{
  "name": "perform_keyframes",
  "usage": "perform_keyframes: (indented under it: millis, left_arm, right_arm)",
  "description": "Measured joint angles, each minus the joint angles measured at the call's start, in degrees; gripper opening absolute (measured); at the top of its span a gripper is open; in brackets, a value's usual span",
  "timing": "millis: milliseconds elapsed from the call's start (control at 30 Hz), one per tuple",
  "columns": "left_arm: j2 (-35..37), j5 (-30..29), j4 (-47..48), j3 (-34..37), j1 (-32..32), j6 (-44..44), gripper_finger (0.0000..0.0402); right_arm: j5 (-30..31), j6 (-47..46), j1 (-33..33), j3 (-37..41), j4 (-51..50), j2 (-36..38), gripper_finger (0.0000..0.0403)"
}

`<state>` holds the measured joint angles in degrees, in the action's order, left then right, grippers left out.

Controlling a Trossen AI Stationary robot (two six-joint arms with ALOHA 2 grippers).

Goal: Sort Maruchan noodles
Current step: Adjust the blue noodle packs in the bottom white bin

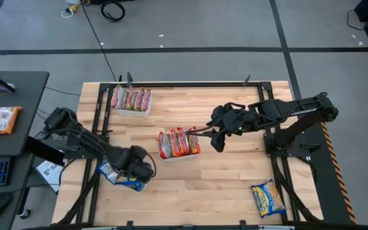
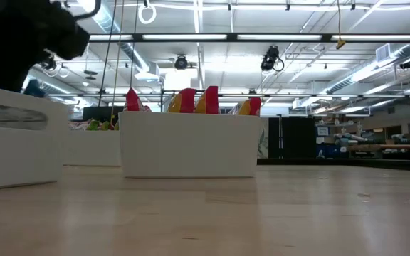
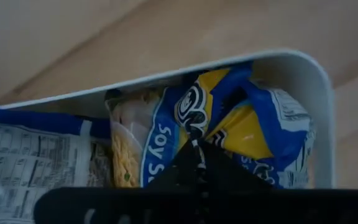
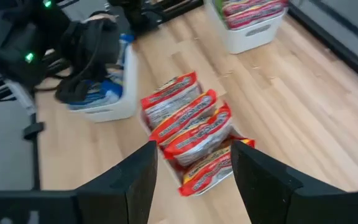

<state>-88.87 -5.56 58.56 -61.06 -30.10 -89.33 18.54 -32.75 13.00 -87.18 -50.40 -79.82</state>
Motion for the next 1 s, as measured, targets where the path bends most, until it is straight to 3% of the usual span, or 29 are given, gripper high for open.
perform_keyframes:
  millis: [233,367,533,667,833,1000]
  left_arm:
    - [6.94,-8.07,-5.77,4.35,-2.6,-0.13,0.0005]
    - [13.07,-10.38,-17.11,13.83,-3.2,-2.75,0.0003]
    - [18.31,-20.27,-34.19,24.19,-4.62,-6.35,0.0003]
    - [18.19,-25.9,-41.49,26.82,-4.75,-7.07,0.0007]
    - [17.41,-34.82,-43.01,26.84,-4.53,-7.32,0.0012]
    - [17.43,-34.89,-41.13,26.84,-3.42,-4.27,0.0014]
  right_arm:
    - [-4.02,1.84,1.35,0.0,-0.14,1.46,0.0208]
    - [-8.82,3.42,1.5,0.0,0.65,1.54,0.0208]
    - [-14.34,5.13,1.52,0.0,2.14,1.54,0.0208]
    - [-9.62,2.89,1.52,0.0,2.35,1.81,0.0211]
    - [4.52,-2.88,1.07,0.0,2.09,1.96,0.022]
    - [13.65,-11.59,2.37,2.93,4.17,1.85,0.0222]
